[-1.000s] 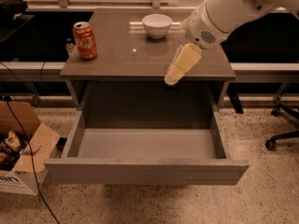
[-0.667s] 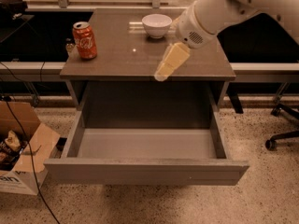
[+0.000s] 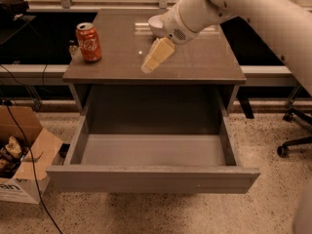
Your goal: Place coke can into top drawer
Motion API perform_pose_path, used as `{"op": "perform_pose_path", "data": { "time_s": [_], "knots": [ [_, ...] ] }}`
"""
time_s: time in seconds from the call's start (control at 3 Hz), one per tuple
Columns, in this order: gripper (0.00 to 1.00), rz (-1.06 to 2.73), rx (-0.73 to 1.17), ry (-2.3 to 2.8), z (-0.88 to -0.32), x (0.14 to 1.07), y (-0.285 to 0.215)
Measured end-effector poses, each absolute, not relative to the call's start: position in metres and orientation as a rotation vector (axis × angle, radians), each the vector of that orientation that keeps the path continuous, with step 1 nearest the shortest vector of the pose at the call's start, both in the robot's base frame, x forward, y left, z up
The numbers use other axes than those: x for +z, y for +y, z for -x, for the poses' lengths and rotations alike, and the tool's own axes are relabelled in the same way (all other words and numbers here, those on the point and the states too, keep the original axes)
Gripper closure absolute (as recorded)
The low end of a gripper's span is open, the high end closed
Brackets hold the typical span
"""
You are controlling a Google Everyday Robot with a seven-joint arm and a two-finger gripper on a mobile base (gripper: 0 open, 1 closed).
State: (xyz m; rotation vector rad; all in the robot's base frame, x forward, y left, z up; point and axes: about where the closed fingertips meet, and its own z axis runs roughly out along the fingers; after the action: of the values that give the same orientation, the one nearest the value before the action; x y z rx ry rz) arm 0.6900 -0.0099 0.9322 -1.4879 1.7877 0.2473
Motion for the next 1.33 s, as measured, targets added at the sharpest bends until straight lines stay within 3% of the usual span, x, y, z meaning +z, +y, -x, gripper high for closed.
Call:
{"op": "perform_pose_path", "data": {
  "time_s": [0.67,1.33],
  "knots": [
    [0.0,1.515,0.411,1.686,-0.743,0.911,0.05],
    [0.0,1.501,0.442,1.671,-0.749,0.906,0.064]
  ]
}}
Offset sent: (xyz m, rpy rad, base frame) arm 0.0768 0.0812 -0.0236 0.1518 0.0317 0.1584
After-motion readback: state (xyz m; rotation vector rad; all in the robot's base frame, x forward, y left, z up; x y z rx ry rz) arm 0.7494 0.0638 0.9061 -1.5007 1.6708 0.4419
